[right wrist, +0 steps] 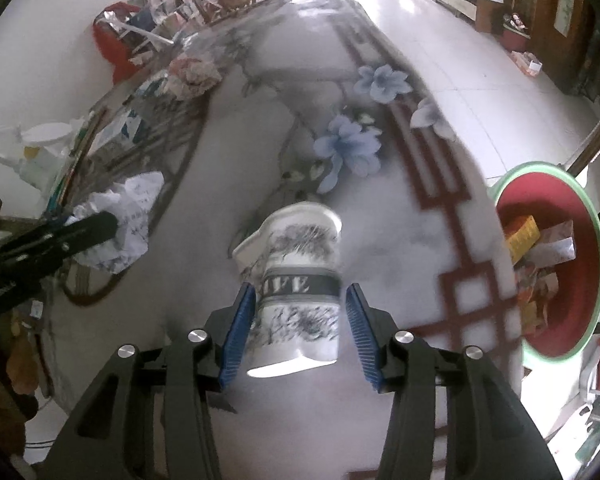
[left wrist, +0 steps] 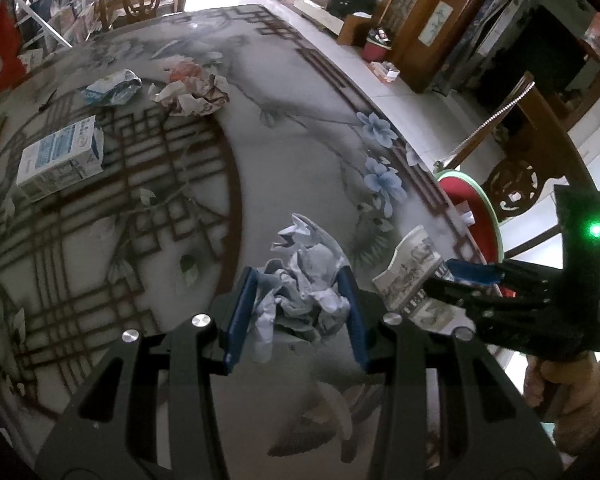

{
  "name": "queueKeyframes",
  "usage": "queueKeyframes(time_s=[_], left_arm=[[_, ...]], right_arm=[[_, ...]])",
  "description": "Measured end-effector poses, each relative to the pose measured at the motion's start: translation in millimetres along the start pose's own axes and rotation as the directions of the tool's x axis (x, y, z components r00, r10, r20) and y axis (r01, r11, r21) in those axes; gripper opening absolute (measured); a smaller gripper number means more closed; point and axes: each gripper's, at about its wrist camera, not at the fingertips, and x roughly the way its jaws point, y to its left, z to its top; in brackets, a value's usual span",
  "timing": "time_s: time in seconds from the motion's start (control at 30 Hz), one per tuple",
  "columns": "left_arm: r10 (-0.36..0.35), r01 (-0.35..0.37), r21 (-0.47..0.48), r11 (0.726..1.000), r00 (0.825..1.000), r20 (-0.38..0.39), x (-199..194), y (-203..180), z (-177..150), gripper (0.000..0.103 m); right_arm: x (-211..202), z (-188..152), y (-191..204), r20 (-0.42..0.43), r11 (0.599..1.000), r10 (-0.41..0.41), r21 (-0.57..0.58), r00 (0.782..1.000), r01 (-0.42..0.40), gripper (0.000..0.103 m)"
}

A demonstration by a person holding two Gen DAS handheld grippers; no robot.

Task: Collect trash
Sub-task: 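Carry the paper cup and tissue over the red bucket with both grippers, then open both grippers over the red bucket to drop the cup and tissue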

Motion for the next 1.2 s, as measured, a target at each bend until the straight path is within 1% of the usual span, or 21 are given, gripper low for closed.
queueKeyframes(time_s=[0.13,0.2,0.23,0.27,0.33,0.37,0.4,0.47,0.57,0.73,0.87,0.97,1.1,1.2], left_arm=[[0.002,-0.002,0.011,1.0,1.0,0.002,5,-12,9,0.04],[0.004,-0.004,0.01,1.0,1.0,-0.003,9,-16,12,0.04],[0.008,-0.008,0.007,1.0,1.0,-0.006,11,-17,13,0.04],[0.011,-0.011,0.003,1.0,1.0,-0.01,14,-17,14,0.04],[0.017,-0.017,-0.004,1.0,1.0,-0.017,17,-18,16,0.04],[0.02,-0.021,-0.005,1.0,1.0,-0.019,18,-19,17,0.04],[0.024,-0.024,-0.006,1.0,1.0,-0.019,19,-20,17,0.04],[0.031,-0.031,-0.01,0.999,0.999,-0.018,20,-22,19,0.04],[0.041,-0.041,-0.015,0.999,0.999,-0.019,21,-25,20,0.04],[0.045,-0.045,-0.023,0.999,0.999,-0.023,24,-31,25,0.04],[0.021,-0.021,-0.005,1.0,1.0,-0.013,26,-50,35,0.04],[-0.022,0.022,0.026,0.999,1.0,-0.003,30,-74,46,0.04],[-0.102,0.102,0.102,0.99,0.995,-0.005,41,-123,63,0.04],[-0.142,0.144,0.163,0.976,0.99,-0.024,58,-158,71,0.04]], right_arm=[[-5,5,-12,0.002,1.0,0.015,0.006,1.0,-0.015,0.041],[-3,7,-16,-0.019,0.999,0.047,0.01,0.999,-0.047,0.046],[-3,6,-18,-0.028,0.998,0.055,0.01,0.998,-0.055,0.053],[-2,6,-18,-0.029,0.998,0.055,0.01,0.998,-0.054,0.068],[3,3,-18,-0.047,0.998,0.06,0.0,0.997,-0.061,0.067],[8,2,-17,-0.068,0.998,0.06,-0.012,0.996,-0.061,0.062],[10,1,-15,-0.081,0.998,0.061,-0.024,0.995,-0.063,0.05],[11,1,-9,-0.085,0.996,0.066,-0.051,0.994,-0.07,0.048],[0,8,-8,-0.039,0.995,0.06,-0.083,0.997,-0.063,0.047],[-20,21,-30,0.03,0.997,0.06,-0.047,0.998,-0.058,0.047],[-37,28,-63,0.076,0.999,0.034,0.019,0.997,-0.036,0.048],[-50,29,-93,0.109,0.997,-0.01,0.08,0.994,0.001,0.048],[-71,25,-142,0.142,0.981,-0.085,0.187,0.986,0.057,0.048],[-85,14,-178,0.153,0.963,-0.125,0.257,0.98,0.083,0.048]])
